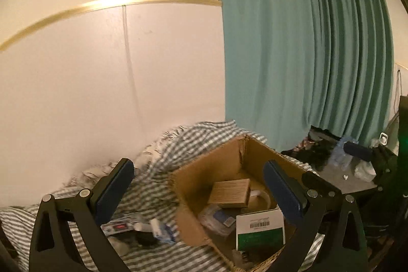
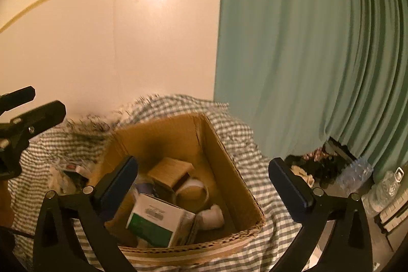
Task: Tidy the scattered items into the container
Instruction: 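Carry the white tube and green box into the cardboard box and release both, then withdraw both tools from the box toward the remaining items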
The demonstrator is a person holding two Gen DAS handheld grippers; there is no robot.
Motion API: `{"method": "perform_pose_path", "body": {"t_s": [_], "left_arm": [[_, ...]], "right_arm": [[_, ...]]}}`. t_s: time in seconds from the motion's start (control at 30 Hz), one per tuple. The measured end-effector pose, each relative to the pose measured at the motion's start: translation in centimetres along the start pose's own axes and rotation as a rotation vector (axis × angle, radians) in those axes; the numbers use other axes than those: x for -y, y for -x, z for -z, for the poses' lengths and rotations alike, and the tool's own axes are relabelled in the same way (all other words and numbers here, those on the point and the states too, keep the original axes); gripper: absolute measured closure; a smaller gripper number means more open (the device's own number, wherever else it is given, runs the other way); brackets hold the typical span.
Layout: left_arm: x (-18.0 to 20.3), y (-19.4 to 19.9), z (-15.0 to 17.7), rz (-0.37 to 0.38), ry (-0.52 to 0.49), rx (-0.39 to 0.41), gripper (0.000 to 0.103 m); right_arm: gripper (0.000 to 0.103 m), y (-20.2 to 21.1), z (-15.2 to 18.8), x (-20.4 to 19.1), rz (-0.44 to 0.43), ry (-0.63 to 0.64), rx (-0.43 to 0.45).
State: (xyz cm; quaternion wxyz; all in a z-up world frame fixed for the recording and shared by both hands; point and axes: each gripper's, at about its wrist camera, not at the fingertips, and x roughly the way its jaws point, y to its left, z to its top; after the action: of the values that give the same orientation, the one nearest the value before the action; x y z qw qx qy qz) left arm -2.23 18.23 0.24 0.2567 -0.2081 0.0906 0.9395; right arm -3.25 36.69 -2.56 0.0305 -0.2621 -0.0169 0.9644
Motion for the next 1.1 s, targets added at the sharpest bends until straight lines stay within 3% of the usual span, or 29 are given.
{"method": "perform_pose_path", "body": {"t_s": [0.2,0.63,1.1], "left_arm": [[-2.2,2.9,-0.4,-0.047,0.03,0.008,0.0],[-8.9,8.4,1.0,-0.229,0.142,-0.003,0.0],[-12.6,13.4,2.6,-0.329,0.192,0.021,0.0]], "right_arm": [[0.0,2.4,-0.9,-1.7,-0.035,-0.003,0.055],[0.0,7.1,-1.7,-5.9,-0.078,0.031,0.137],[0.0,10.9,-2.1,-11.1,-0.144,0.09,0.169]]}}
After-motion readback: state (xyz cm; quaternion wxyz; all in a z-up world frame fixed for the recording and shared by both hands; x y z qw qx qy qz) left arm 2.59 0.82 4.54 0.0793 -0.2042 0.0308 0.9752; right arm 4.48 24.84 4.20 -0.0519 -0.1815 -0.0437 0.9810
